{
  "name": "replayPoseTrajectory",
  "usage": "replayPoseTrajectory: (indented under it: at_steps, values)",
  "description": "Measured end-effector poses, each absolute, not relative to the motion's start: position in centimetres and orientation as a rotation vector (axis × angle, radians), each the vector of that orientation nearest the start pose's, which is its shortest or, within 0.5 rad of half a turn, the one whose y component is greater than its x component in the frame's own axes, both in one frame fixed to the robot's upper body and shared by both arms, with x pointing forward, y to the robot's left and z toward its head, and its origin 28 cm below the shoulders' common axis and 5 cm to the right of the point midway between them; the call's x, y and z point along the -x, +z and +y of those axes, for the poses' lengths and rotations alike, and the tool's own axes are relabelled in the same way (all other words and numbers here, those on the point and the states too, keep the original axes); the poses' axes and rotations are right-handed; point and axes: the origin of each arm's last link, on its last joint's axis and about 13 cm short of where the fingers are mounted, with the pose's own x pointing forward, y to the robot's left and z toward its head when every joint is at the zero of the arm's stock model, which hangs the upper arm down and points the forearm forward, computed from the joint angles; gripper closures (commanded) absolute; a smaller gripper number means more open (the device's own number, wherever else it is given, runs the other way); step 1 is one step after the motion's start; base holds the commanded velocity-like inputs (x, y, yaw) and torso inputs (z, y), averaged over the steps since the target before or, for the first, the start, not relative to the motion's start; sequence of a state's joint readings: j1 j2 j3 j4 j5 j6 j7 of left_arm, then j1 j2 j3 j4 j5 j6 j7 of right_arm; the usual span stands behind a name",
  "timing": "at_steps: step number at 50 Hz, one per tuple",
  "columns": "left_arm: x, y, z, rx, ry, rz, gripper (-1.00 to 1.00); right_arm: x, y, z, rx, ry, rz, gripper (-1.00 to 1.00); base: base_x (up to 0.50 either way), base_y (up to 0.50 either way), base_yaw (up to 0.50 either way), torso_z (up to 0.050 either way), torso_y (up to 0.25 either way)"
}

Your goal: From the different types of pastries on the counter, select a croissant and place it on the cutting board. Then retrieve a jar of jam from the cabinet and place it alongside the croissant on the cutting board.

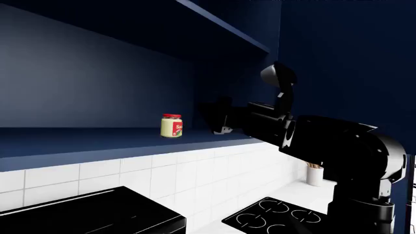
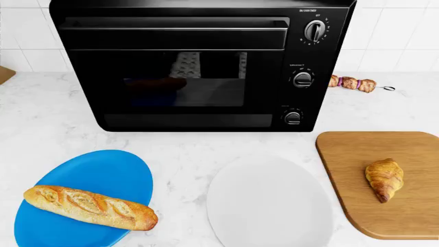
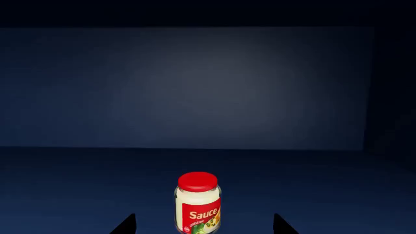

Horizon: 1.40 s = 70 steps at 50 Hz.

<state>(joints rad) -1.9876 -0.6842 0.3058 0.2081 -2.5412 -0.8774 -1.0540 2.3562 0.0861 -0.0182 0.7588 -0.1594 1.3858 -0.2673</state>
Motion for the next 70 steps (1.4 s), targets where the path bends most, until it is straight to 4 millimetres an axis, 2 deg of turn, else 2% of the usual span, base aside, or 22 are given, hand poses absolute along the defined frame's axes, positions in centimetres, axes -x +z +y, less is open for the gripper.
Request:
replayPoseTrajectory:
  at_steps: [50,66,67,70]
  values:
    - [-10.00,47.80,24.13,0.177,-0.835,-0.311,-1.00,-24.05,57.83,-13.91,0.001,0.032,-0.207,-1.00,0.10,0.02,0.00,0.000,0.000]
    - [-9.72,47.90,24.07,0.156,-0.834,-0.326,-1.00,-24.08,57.80,-13.91,0.001,0.031,-0.205,-1.00,0.00,0.00,0.00,0.000,-0.101]
    - [-9.71,47.91,24.08,0.157,-0.834,-0.327,-1.00,-24.08,57.80,-13.91,0.001,0.031,-0.206,1.00,0.00,0.00,0.00,0.000,0.000]
    - [-9.69,47.91,24.10,0.157,-0.834,-0.329,-1.00,-24.03,57.83,-13.96,0.002,0.023,-0.208,1.00,0.00,0.00,0.00,0.000,0.000]
